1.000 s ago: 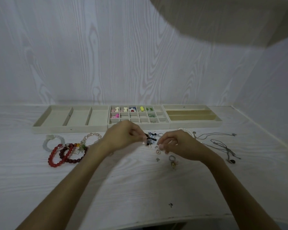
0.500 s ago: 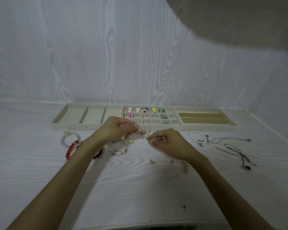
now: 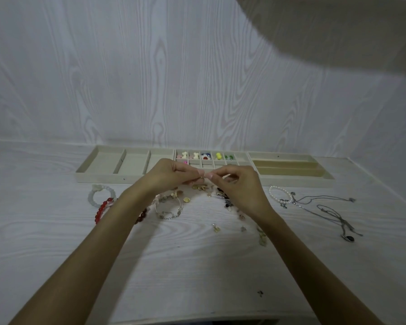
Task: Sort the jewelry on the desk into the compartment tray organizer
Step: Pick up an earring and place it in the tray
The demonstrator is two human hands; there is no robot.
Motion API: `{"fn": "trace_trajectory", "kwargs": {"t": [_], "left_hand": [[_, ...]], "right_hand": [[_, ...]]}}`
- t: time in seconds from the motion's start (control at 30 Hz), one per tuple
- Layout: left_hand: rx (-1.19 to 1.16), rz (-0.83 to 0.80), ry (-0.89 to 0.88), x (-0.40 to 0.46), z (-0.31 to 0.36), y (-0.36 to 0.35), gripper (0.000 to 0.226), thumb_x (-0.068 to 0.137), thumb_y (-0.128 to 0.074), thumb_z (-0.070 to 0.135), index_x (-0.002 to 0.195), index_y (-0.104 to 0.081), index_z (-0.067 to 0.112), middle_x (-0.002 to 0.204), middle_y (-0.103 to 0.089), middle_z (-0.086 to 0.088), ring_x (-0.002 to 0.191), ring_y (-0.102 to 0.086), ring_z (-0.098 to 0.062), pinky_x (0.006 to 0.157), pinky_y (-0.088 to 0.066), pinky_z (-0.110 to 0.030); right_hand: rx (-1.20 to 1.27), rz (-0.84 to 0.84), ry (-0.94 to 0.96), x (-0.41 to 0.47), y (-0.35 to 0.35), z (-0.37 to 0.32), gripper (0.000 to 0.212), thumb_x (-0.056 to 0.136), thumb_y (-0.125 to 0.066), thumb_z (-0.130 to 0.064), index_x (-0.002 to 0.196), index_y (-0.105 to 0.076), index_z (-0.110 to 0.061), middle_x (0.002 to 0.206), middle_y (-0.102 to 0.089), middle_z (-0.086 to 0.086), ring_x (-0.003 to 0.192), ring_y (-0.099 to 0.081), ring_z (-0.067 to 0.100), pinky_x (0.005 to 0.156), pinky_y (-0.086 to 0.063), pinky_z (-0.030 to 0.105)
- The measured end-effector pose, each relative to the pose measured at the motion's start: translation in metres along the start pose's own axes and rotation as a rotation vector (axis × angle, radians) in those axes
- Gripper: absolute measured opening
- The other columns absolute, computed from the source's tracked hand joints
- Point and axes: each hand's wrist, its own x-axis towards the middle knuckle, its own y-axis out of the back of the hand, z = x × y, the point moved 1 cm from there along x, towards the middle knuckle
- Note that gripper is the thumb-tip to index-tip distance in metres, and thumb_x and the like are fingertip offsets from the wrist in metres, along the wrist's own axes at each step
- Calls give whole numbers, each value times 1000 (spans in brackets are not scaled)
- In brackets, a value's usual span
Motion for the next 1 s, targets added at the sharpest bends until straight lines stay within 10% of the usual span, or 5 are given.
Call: {"fn": "trace_trajectory", "kwargs": {"t": [0.17, 0.47, 0.63, 1.0], "left_hand": [[55, -45, 11, -2, 0, -2, 9, 85, -67, 30, 82, -75, 28, 74, -73, 15, 59, -60, 12, 47, -40, -3], [40, -89, -137, -3, 4, -5, 13, 90, -61, 25, 93, -74, 26, 74, -71, 21, 70, -62, 14, 56, -40, 1], [49, -7, -177, 3, 4, -4, 13, 83, -71, 24, 74, -76, 33, 93, -65, -31, 78, -68, -5, 68, -45, -2], [133, 243, -122, 39, 4, -4, 1, 78, -75, 31, 78, -75, 32, 78, -74, 6, 83, -69, -9, 86, -55, -39]], "right_hand": [[96, -92, -199, -2, -1, 4, 9, 86, -66, -29, 78, -70, -30, 76, -69, -7, 65, -61, 8, 65, -49, 28], [223, -51, -270, -1, 3, 10, 9, 84, -67, -34, 80, -73, -29, 63, -68, -12, 59, -58, -1, 57, -47, 9], [257, -15, -223, 3, -1, 12, 8, 85, -67, -29, 83, -74, -27, 79, -73, 2, 67, -62, 3, 64, -49, 10], [102, 100, -7, 32, -15, 23, 15, 87, -66, -17, 98, -74, -15, 86, -72, -10, 77, -64, -6, 67, -46, 7]]}}
